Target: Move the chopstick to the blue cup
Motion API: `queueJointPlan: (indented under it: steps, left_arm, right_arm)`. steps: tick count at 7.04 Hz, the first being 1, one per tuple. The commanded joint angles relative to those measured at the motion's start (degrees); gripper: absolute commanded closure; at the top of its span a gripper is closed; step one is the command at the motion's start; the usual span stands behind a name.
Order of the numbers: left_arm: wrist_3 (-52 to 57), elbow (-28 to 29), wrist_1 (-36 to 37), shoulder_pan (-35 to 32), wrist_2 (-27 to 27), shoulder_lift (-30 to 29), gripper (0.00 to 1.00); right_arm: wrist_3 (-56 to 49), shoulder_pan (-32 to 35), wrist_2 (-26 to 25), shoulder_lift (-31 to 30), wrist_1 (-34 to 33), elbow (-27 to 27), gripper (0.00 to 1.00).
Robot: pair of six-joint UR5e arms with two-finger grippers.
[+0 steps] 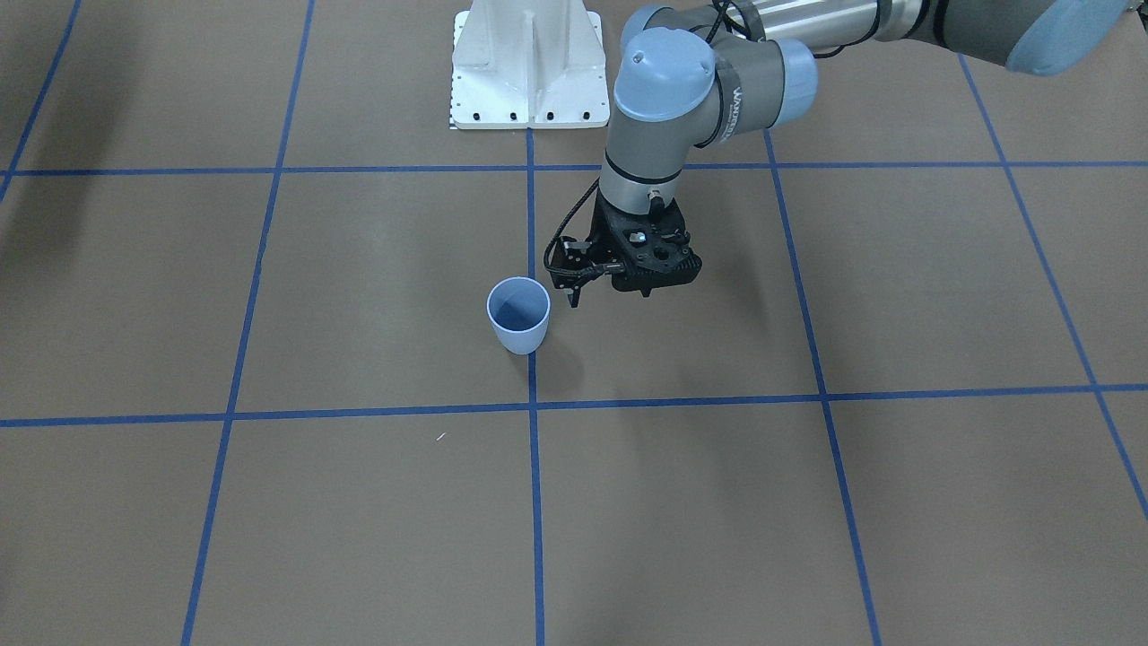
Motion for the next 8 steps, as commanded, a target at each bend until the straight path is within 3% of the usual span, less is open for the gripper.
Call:
queueJointPlan:
  steps: [1, 2, 3, 8]
  left_arm:
    - [-0.07, 0.01, 0.0, 0.16, 0.0, -0.07, 0.02]
    - [-0.07, 0.19, 0.0, 0.16, 0.0, -0.07, 0.02]
    - [-0.07, 0.28, 0.0, 0.16, 0.0, -0.07, 0.02]
    - [-0.24, 0.63, -0.09, 0.34, 0.0, -0.16, 0.02]
  right_arm:
    - [-0.25, 2.0, 0.87, -1.37, -0.16, 2.53, 1.0]
    - [-0.25, 2.35, 1.57, -3.12, -0.68, 4.9, 1.0]
    - [-0.42, 3.4, 4.71, -3.83, -5.47, 8.84, 1.0]
    - [-14.03, 13.85, 5.0, -1.91, -23.5, 17.38, 1.0]
